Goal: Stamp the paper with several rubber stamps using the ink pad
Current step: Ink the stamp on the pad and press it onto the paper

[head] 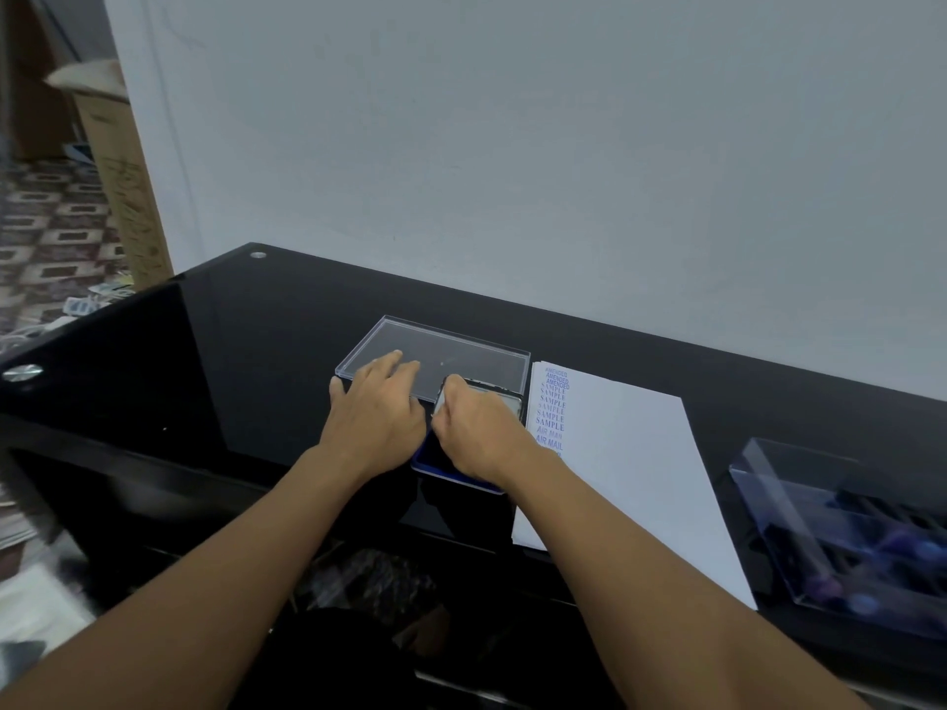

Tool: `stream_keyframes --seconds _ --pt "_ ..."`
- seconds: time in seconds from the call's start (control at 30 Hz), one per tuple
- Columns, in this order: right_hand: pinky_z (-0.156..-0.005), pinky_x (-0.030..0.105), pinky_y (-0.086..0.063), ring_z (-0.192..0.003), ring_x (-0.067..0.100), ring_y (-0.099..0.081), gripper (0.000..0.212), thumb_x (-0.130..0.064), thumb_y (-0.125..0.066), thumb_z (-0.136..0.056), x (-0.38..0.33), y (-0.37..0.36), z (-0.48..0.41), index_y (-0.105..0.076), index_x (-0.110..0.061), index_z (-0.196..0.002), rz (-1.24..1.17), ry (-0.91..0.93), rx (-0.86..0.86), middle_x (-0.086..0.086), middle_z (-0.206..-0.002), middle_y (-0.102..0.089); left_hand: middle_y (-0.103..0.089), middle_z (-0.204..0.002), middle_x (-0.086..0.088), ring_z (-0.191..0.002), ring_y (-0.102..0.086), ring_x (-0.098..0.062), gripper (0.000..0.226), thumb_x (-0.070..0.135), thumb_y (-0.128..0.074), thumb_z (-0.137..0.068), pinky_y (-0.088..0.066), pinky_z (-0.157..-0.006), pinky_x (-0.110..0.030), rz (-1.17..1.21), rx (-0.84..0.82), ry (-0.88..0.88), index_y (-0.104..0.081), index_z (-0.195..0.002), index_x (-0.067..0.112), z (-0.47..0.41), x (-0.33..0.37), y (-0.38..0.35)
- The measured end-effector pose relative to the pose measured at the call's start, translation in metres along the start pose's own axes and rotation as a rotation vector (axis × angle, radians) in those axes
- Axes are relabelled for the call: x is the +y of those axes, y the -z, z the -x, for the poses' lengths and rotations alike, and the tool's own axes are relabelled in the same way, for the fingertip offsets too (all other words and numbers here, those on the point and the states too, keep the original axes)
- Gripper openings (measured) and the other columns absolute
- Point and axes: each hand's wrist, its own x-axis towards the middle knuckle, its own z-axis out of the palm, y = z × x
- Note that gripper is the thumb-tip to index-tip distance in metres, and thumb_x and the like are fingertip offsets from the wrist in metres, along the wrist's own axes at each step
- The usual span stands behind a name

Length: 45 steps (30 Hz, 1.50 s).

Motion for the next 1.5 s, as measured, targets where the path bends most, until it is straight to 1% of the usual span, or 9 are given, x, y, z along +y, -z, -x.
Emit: stream_keyframes --seconds 0.13,0.33,0.47,0.63,0.8,0.93,1.13,1.37,1.5 --pt "-0.067 0.036 -0.033 -0.073 0.032 -0.047 0.016 -0.025 -0.038 -0.103 0.0 0.008 0.006 -0.036 -0.013 -0.092 -0.044 -0.009 0.012 0.011 -0.081 -0.052 -0.027 -0.163 -0.007 -0.151 -0.021 -0.022 0.053 0.02 -0.045 -0.099 -0.015 -0.117 -0.066 0.016 0.036 -0.028 -0.04 -0.151 0.015 0.001 0.004 0.003" --pt "-0.056 0.03 -0.035 -0.067 0.016 -0.044 0.022 -0.025 -0.038 -0.101 0.025 0.05 0.023 -0.038 -0.017 -0.081 -0.267 -0.161 0.232 0.0 -0.078 -0.051 -0.023 -0.164 -0.003 -0.151 -0.017 -0.021 0.053 0.03 -0.043 -0.102 -0.013 -0.12 -0.06 0.061 0.038 -0.054 -0.035 -0.153 0.019 0.009 0.019 0.005" --pt "-0.053 0.028 -0.034 -0.064 0.016 -0.041 0.014 -0.022 -0.042 -0.099 0.045 0.071 0.042 -0.042 -0.011 -0.091 -0.279 -0.233 0.203 0.003 -0.078 -0.05 -0.02 -0.165 0.0 -0.153 -0.011 -0.018 0.055 0.032 -0.042 -0.102 -0.008 -0.123 -0.057 0.079 0.015 -0.118 -0.031 -0.155 0.021 0.018 0.037 -0.004" --pt "-0.058 0.031 -0.035 -0.068 0.018 -0.042 0.013 -0.021 -0.044 -0.096 0.062 0.075 0.06 -0.043 -0.012 -0.087 -0.21 -0.277 0.152 0.005 -0.083 -0.053 -0.017 -0.166 0.0 -0.153 -0.006 -0.021 0.054 0.031 -0.041 -0.101 -0.009 -0.123 -0.055 -0.008 0.03 -0.242 -0.032 -0.153 0.021 0.035 0.055 -0.028" --pt "-0.059 0.031 -0.035 -0.069 0.017 -0.044 0.016 -0.023 -0.044 -0.097 0.071 0.074 0.07 -0.047 -0.008 -0.092 -0.181 -0.31 0.149 0.007 -0.085 -0.057 -0.035 -0.159 -0.012 -0.148 -0.027 -0.034 0.058 0.025 -0.037 -0.088 -0.028 -0.113 -0.065 -0.115 0.11 -0.399 -0.044 -0.144 0.014 0.052 0.062 -0.041" --pt "-0.06 0.031 -0.037 -0.07 0.018 -0.047 0.02 -0.023 -0.045 -0.098 0.074 0.074 0.075 -0.051 -0.004 -0.099 -0.189 -0.318 0.168 0.012 -0.093 -0.062 -0.033 -0.16 -0.011 -0.15 -0.026 -0.032 0.067 0.025 -0.047 -0.083 -0.027 -0.114 -0.066 -0.122 0.092 -0.508 -0.042 -0.149 0.014 0.059 0.058 -0.049" --pt "-0.061 0.031 -0.038 -0.071 0.017 -0.047 0.019 -0.024 -0.045 -0.099 0.077 0.071 0.078 -0.051 -0.006 -0.099 -0.174 -0.319 0.145 0.011 -0.095 -0.061 -0.033 -0.16 -0.01 -0.151 -0.025 -0.029 0.067 0.028 -0.056 -0.083 -0.026 -0.115 -0.065 -0.061 0.109 -0.526 -0.044 -0.148 0.013 0.057 0.054 -0.051" --pt "-0.06 0.03 -0.038 -0.071 0.018 -0.049 0.018 -0.027 -0.048 -0.098 0.077 0.063 0.075 -0.05 -0.01 -0.093 -0.07 -0.243 0.072 0.009 -0.092 -0.061 -0.033 -0.16 -0.009 -0.149 -0.027 -0.03 0.059 0.037 -0.046 -0.089 -0.026 -0.114 -0.063 -0.039 0.152 -0.4 -0.046 -0.143 0.016 0.05 0.056 -0.06" --pt "-0.06 0.029 -0.041 -0.069 0.018 -0.05 0.017 -0.027 -0.049 -0.098 0.076 0.057 0.072 -0.05 -0.012 -0.091 -0.015 -0.201 0.013 0.009 -0.092 -0.063 -0.019 -0.165 -0.008 -0.153 -0.012 -0.03 0.072 0.057 -0.043 -0.09 -0.013 -0.119 -0.063 -0.11 0.163 -0.355 -0.036 -0.15 0.019 0.047 0.054 -0.069"
